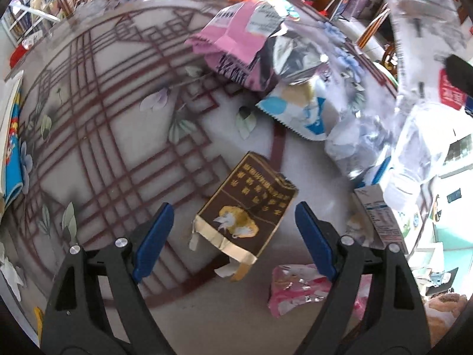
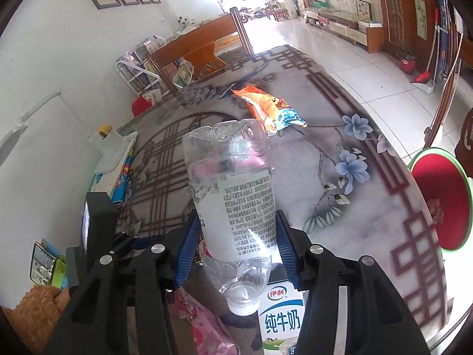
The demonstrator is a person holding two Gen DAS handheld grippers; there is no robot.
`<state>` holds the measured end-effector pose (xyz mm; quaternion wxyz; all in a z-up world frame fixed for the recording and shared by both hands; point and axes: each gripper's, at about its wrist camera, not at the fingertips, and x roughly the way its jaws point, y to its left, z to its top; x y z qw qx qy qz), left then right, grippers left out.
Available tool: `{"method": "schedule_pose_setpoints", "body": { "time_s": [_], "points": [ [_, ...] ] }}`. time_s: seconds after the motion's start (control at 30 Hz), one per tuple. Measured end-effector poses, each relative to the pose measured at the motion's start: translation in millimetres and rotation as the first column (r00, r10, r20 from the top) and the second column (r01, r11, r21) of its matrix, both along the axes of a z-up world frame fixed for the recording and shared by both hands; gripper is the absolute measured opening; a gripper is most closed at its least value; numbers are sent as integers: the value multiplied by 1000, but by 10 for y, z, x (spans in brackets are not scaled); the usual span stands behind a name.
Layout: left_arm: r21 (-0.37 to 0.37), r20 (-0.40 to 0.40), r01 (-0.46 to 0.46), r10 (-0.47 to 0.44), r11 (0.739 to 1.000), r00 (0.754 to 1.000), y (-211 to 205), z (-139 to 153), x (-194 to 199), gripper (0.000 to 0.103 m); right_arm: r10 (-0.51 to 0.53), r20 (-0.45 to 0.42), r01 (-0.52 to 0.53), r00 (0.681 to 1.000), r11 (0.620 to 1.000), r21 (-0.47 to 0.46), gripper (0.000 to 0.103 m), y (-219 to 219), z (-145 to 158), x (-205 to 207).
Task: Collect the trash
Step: 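Grasp the clear plastic bottle with the right tool while the left tool grasps the brown box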
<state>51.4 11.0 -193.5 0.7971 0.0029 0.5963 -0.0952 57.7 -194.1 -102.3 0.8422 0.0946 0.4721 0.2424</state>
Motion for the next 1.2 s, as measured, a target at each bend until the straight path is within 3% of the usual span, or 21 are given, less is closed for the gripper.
{"method": "schedule_pose_setpoints", "body": {
  "time_s": [0.2,0.53,0.8,0.87,1.2],
  "points": [
    [-19,-19,-43,43,999,999,69,-81,-38,82,24,1,-24,1000,1000,-4,48,51,-14,-14],
    [-49,-2,-39,39,998,999,-73,-39,-13,81,31,2,-31,1000,999,-10,48,60,-30,-40],
    [-30,-18,-46,46,998,999,-142,-111,-20,62,34,-1,-34,999,999,-16,48,39,-31,-37],
    [-34,-5,-72,72,997,997,-106,-88,-18,56,37,-3,-37,999,999,-16,48,47,-35,-34],
    [-104,113,-178,189,979,975,161,287,-123,55,39,5,-38,999,999,-8,48,34,-8,4]
  ]
}}
